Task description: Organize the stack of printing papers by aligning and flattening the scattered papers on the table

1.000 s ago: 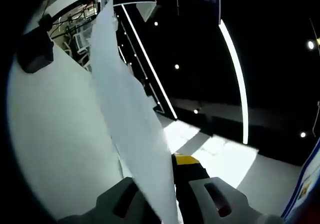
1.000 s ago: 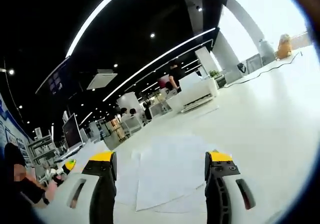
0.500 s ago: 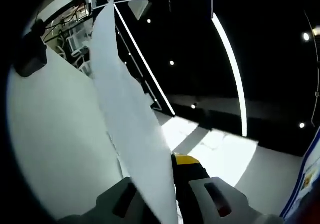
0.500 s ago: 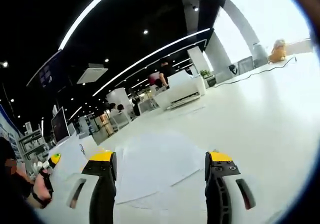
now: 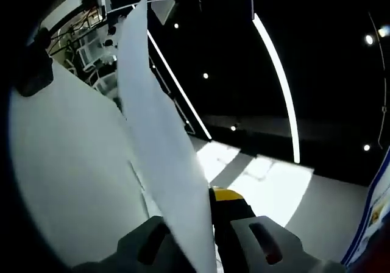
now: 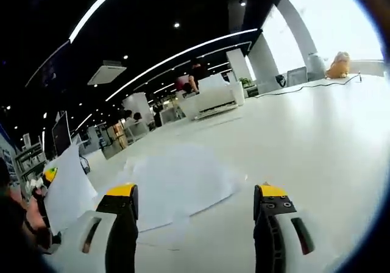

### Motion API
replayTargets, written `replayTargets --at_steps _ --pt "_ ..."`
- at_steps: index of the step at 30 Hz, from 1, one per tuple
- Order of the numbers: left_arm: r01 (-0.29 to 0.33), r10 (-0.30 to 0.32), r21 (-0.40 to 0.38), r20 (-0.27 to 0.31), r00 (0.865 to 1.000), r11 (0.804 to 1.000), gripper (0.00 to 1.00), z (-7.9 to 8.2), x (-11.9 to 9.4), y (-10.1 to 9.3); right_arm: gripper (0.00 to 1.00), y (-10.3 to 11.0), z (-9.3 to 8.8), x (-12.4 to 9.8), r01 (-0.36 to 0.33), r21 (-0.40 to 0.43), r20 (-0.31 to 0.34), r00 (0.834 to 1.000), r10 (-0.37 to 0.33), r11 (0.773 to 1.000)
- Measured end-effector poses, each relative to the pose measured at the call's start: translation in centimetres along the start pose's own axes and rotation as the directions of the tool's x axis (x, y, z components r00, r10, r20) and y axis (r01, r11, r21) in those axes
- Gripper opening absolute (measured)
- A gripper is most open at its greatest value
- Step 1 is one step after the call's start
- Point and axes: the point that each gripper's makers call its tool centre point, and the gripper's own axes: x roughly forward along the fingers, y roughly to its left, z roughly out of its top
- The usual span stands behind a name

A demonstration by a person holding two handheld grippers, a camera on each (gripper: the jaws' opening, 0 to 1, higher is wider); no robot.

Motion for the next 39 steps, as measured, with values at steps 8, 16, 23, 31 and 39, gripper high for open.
replayTargets --at_steps 8,16,23,31,39 --pt "-0.002 0.002 0.007 0.001 1.0 1.0 0.06 -0.1 0.1 0.0 0.74 -0.8 0.3 0.6 0.018 -0.016 0.007 1.0 -0.017 1.0" --pt "-0.004 0.004 -0.005 -0.002 1.0 1.0 0.06 -0.1 0.1 0.2 0.76 -1.2 0.2 1.3 0.021 -0.016 -0.007 1.0 -0.021 1.0" --pt "-0.006 0.006 -0.003 -0.003 1.0 1.0 0.06 -0.2 0.1 0.2 0.78 -1.6 -0.2 1.6 0.038 -0.032 -0.037 0.999 -0.039 0.999" --pt "-0.006 0.006 -0.001 -0.01 1.0 1.0 0.06 -0.3 0.1 0.1 0.78 -1.7 -0.4 1.7 0.05 -0.058 -0.045 0.998 -0.053 0.997" --pt "-0.001 0.001 0.008 -0.019 1.0 1.0 0.06 -0.6 0.1 -0.1 0.78 -1.6 -0.8 2.2 0.047 -0.092 -0.07 0.996 -0.053 0.995"
